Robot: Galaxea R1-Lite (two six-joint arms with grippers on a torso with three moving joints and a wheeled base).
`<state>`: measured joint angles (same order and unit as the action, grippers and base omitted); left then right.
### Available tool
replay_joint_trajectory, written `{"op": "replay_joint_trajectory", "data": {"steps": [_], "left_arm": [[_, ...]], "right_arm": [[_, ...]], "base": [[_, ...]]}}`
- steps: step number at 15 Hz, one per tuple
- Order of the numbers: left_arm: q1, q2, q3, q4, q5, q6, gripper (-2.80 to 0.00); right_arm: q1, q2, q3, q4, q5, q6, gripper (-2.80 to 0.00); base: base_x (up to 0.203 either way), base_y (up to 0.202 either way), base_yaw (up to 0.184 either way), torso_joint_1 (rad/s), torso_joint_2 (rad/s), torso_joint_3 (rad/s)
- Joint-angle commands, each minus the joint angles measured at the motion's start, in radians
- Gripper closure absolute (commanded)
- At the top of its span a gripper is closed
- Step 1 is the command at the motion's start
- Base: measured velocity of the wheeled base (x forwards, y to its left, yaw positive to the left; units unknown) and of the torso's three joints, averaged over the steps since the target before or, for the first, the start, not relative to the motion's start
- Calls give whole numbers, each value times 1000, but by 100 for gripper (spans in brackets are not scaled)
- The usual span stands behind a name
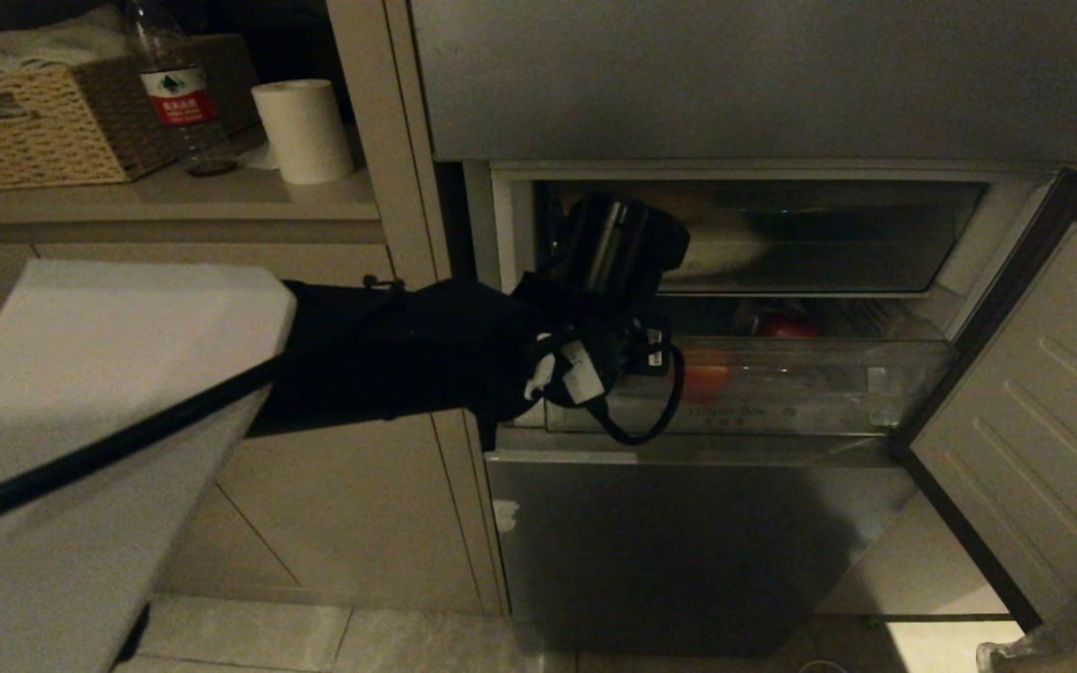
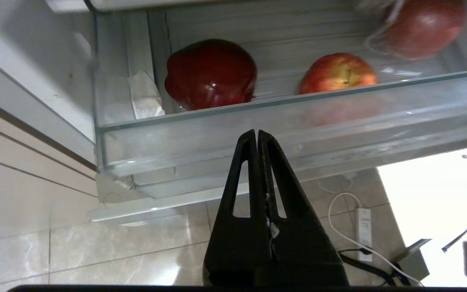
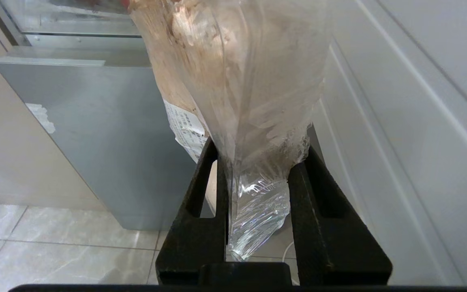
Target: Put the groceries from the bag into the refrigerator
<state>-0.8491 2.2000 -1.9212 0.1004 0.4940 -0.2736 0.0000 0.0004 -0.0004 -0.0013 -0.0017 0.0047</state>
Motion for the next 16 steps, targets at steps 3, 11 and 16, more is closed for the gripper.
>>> {"op": "replay_joint_trajectory", "data": {"steps": [3, 11, 16], "left_arm": [[9, 67, -15, -50, 8, -4, 0], [36, 135, -15, -148, 24, 5, 0], [46, 130, -15, -82, 21, 5, 0]], "right_arm": [[0, 0, 0, 0, 0, 0, 0], [0, 0, -1, 0, 0, 0, 0], [0, 0, 0, 0, 0, 0, 0]], "base": [[0, 0, 0, 0, 0, 0], [0, 0, 0, 0, 0, 0], [0, 0, 0, 0, 0, 0]]}}
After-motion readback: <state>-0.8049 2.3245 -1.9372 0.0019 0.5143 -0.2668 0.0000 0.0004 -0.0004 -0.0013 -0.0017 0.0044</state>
